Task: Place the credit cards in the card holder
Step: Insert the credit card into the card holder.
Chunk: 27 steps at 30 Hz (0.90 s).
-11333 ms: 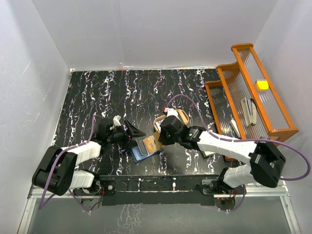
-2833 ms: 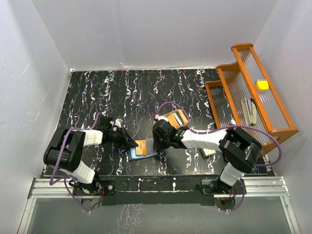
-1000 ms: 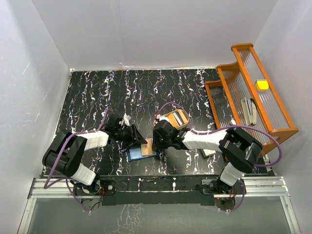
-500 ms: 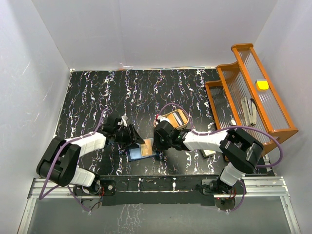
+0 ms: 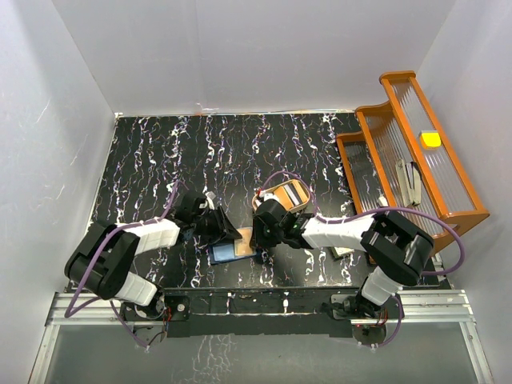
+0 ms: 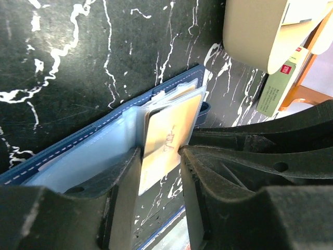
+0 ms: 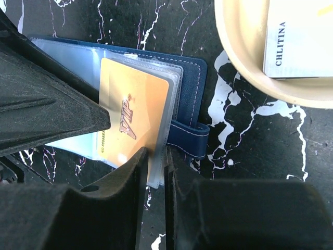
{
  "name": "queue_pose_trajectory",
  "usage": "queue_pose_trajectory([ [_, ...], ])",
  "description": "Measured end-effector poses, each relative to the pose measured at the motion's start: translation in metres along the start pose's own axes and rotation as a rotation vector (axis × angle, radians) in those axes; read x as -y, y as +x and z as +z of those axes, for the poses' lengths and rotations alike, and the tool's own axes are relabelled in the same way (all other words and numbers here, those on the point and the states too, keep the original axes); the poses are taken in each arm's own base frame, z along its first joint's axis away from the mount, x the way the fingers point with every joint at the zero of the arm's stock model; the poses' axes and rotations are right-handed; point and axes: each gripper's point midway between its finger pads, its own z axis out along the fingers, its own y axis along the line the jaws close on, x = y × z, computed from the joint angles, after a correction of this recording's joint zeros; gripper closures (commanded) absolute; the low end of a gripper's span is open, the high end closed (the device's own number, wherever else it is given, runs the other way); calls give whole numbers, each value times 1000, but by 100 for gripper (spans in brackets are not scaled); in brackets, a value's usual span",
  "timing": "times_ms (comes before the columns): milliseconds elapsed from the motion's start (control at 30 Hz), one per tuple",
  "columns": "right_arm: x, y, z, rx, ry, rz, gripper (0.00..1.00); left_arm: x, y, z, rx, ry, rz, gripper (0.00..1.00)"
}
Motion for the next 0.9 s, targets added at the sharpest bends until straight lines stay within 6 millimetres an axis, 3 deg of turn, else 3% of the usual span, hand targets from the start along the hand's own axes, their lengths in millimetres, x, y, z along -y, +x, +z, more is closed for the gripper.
queue_pose_trajectory([
  [333,0,4,-4,0,-1,-12,77,7,1,1,4,7,32,52],
  [567,4,3,-25,8,28,-79,67,12,0,-14,54,-15,85,39],
  [700,6,-15,-46,66,67,-129,61,26,-10,-34,142,2,149,32],
  [733,5,-22,-52,85,76,-141,60,29,-13,-40,165,-1,163,25],
  [800,4,-39,-64,131,100,-159,58,36,-19,-50,206,-7,195,2],
  [900,4,-69,-77,201,147,-182,56,48,-28,-71,278,-13,244,1],
])
